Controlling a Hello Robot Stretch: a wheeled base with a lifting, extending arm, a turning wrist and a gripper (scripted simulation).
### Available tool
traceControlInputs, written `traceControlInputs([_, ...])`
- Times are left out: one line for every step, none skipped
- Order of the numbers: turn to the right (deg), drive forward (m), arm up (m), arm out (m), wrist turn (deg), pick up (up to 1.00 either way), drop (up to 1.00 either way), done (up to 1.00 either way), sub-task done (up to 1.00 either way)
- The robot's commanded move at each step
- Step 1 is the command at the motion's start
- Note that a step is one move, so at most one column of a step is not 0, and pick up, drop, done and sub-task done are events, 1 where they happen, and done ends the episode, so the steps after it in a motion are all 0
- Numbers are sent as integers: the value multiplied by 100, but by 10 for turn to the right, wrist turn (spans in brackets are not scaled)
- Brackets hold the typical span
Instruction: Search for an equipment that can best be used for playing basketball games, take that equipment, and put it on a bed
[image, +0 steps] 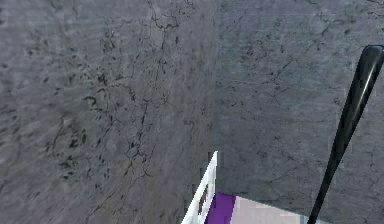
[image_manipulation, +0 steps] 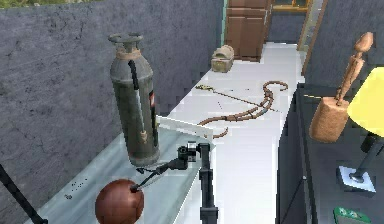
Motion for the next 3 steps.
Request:
traceControlInputs([0, 0, 10, 0, 0, 0, 0, 0, 0])
traceControlInputs([0, 0, 0, -8, 0, 0, 0, 0, 0])
traceControlInputs([0, 0, 0, 0, 0, 0, 0, 100, 0])
